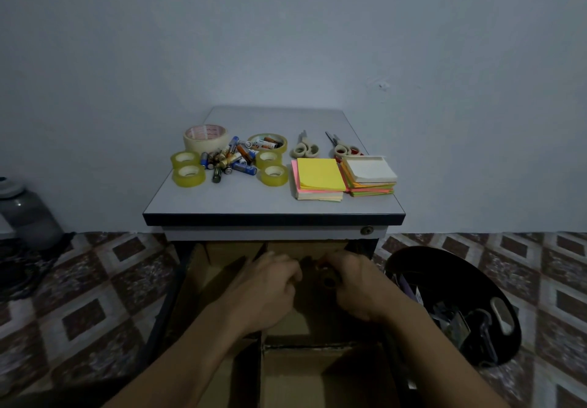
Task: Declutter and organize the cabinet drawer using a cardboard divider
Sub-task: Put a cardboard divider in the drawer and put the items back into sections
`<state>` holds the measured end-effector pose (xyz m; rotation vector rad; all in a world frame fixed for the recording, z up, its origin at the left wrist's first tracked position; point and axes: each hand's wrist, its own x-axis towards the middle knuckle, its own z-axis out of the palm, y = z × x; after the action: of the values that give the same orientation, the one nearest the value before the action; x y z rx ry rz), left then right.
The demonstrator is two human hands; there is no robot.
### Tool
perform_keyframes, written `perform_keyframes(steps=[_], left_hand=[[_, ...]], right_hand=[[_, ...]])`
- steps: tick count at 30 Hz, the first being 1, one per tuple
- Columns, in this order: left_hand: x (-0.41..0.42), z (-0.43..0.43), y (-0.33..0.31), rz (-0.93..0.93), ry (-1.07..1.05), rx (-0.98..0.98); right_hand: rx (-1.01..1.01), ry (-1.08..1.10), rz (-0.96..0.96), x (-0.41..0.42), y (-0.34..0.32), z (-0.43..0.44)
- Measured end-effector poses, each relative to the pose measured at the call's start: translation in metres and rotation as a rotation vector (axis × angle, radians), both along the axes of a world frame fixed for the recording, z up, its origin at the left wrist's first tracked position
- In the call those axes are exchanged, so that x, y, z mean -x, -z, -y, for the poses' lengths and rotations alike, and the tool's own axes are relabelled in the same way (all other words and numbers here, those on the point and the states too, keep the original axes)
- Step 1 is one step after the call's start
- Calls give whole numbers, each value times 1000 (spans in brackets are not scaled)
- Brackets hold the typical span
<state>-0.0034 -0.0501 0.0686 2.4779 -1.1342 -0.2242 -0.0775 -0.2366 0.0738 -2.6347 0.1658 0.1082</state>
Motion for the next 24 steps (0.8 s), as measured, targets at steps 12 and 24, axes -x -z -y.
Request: perform_keyframes(steps=[12,24], left_hand=[[-1,7,-7,-98,84,-425],[-4,-40,-22,-247,-6,54]], right_hand=[[13,8,-379,-19,2,-10],[-206,23,-133,20,-25,6]])
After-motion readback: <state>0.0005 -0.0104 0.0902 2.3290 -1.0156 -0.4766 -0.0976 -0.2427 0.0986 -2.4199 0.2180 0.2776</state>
